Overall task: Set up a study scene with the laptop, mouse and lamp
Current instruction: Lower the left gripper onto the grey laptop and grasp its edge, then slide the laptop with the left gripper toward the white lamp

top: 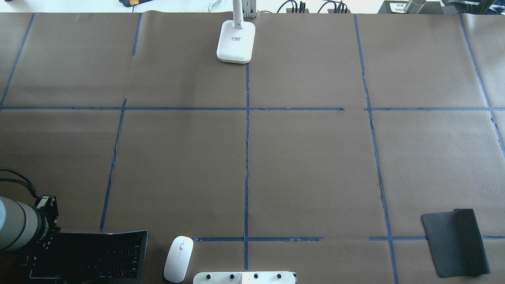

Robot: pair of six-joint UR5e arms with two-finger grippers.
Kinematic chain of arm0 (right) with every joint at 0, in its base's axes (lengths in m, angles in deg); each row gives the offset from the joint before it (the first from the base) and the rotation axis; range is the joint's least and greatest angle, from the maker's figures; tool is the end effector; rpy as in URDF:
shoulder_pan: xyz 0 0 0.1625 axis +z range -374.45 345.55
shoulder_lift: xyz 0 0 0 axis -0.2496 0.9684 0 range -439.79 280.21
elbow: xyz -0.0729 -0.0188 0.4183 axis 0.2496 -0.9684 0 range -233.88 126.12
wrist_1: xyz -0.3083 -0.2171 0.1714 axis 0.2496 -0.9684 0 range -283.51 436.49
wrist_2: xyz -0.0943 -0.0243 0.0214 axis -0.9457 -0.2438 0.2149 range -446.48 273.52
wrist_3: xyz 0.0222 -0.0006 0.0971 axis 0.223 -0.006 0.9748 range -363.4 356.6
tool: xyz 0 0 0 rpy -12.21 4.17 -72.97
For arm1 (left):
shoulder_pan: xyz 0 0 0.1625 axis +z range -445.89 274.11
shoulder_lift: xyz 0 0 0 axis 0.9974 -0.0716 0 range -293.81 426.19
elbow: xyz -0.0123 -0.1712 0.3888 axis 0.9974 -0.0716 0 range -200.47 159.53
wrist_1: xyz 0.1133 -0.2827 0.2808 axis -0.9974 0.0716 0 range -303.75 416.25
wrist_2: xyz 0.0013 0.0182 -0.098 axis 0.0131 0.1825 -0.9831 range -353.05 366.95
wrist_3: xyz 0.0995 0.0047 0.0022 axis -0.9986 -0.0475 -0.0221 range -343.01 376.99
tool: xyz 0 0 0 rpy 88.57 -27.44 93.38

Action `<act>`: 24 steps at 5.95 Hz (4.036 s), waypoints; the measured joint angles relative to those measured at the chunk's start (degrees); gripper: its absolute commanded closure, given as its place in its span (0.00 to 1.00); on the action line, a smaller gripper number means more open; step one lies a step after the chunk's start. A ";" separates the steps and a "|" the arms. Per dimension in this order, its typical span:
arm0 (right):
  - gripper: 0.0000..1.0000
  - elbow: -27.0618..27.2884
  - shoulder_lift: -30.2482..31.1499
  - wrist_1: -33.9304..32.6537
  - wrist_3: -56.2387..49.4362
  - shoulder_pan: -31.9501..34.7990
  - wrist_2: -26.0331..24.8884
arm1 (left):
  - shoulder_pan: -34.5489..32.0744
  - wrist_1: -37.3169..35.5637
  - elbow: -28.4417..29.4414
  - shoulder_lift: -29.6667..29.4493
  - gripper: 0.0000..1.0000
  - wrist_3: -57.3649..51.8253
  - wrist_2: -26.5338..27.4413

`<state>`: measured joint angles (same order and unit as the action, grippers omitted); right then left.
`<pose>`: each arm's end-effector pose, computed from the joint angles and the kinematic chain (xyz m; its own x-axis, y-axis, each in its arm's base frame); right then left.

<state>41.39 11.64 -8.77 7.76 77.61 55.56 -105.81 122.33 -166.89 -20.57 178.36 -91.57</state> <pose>0.0723 -0.4861 0.6069 0.6004 0.0979 0.7937 -0.1548 0.9879 -0.0047 0.2850 -0.2293 0.3101 0.0071 -0.9994 -0.0336 0.8632 0.0231 -0.5043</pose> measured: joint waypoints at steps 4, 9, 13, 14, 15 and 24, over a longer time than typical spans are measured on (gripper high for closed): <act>0.00 0.05 -0.39 0.00 0.07 0.05 0.09 | -7.34 -0.16 -0.48 -1.21 1.00 -0.66 -0.09; 0.00 0.10 -0.13 0.06 0.09 0.05 0.58 | -23.09 -0.57 19.70 -23.23 1.00 -12.32 -0.24; 0.00 0.95 -0.04 0.07 0.11 0.05 0.48 | -23.75 0.60 42.99 -47.60 1.00 -10.59 -0.37; 0.00 1.80 -0.04 0.03 0.54 0.05 0.53 | -23.22 1.80 47.87 -52.42 1.00 -8.17 -0.42; 0.00 2.57 0.06 0.01 1.19 0.05 0.56 | -22.50 3.00 52.36 -56.66 1.00 -5.87 -0.44; 0.00 3.53 0.68 0.00 1.91 0.05 0.38 | -17.97 11.57 66.48 -67.03 0.00 2.56 -0.27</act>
<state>44.91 12.33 -8.76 9.66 77.66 55.93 -123.78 133.90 -100.42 -87.60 180.92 -91.84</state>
